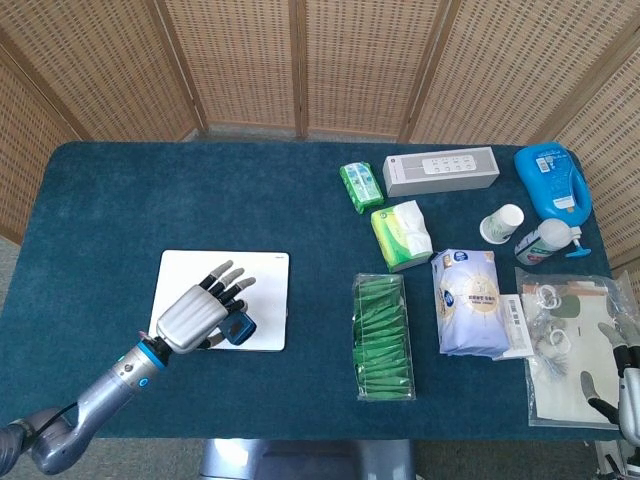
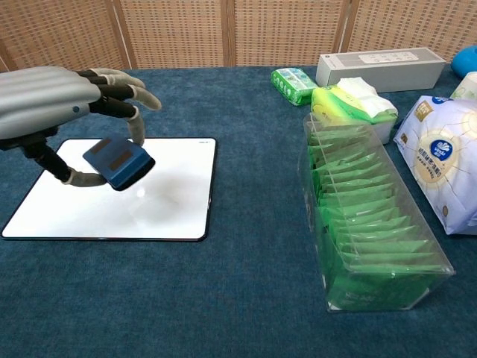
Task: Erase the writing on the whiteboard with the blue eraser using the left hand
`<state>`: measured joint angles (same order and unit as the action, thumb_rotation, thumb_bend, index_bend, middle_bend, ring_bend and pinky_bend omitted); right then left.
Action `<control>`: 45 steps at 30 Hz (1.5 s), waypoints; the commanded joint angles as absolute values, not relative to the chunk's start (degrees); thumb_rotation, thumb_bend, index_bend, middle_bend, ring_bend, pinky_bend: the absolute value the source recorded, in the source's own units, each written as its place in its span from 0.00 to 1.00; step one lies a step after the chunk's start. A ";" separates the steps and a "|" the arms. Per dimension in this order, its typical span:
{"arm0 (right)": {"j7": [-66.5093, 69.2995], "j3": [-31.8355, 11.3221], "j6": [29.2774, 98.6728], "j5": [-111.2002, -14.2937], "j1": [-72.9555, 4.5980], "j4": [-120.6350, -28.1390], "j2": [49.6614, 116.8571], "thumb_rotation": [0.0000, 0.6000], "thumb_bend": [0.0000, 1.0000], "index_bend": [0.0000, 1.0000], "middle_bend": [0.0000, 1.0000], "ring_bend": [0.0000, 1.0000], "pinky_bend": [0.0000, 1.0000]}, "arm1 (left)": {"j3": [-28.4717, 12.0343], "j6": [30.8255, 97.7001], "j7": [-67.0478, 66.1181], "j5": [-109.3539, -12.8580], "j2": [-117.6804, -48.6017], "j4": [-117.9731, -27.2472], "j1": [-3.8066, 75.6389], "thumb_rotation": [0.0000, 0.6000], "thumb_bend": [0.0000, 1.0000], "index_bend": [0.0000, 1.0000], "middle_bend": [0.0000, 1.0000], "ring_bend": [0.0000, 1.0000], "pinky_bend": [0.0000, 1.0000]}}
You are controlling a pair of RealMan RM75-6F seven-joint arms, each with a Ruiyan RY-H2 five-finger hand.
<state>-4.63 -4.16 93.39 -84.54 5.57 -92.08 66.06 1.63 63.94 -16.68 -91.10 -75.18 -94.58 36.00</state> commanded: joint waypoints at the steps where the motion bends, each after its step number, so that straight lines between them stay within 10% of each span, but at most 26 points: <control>1: -4.89 -4.16 92.82 -84.68 5.12 -92.05 66.39 1.00 0.35 0.17 0.11 0.00 0.06 | 2.27 65.67 -16.04 -90.32 -72.88 -95.27 33.97 1.00 0.31 0.69 0.16 0.00 0.00; 23: -7.54 -4.55 88.41 -85.33 1.05 -92.02 69.09 1.00 0.35 0.17 0.11 0.00 0.06 | 3.45 70.27 -12.25 -81.49 -66.11 -89.26 22.99 1.00 0.31 0.65 0.13 0.00 0.00; 33: -6.84 -4.64 89.06 -85.26 1.13 -92.14 68.25 1.00 0.35 0.17 0.11 0.00 0.06 | 2.91 66.99 -15.61 -77.27 -64.30 -92.74 22.26 1.00 0.31 0.06 0.00 0.00 0.00; 45: -6.73 -5.79 89.84 -86.02 0.13 -91.89 66.93 1.00 0.35 0.17 0.11 0.00 0.06 | 1.52 73.60 -8.24 -80.27 -62.13 -96.99 18.42 1.00 0.31 0.01 0.00 0.00 0.00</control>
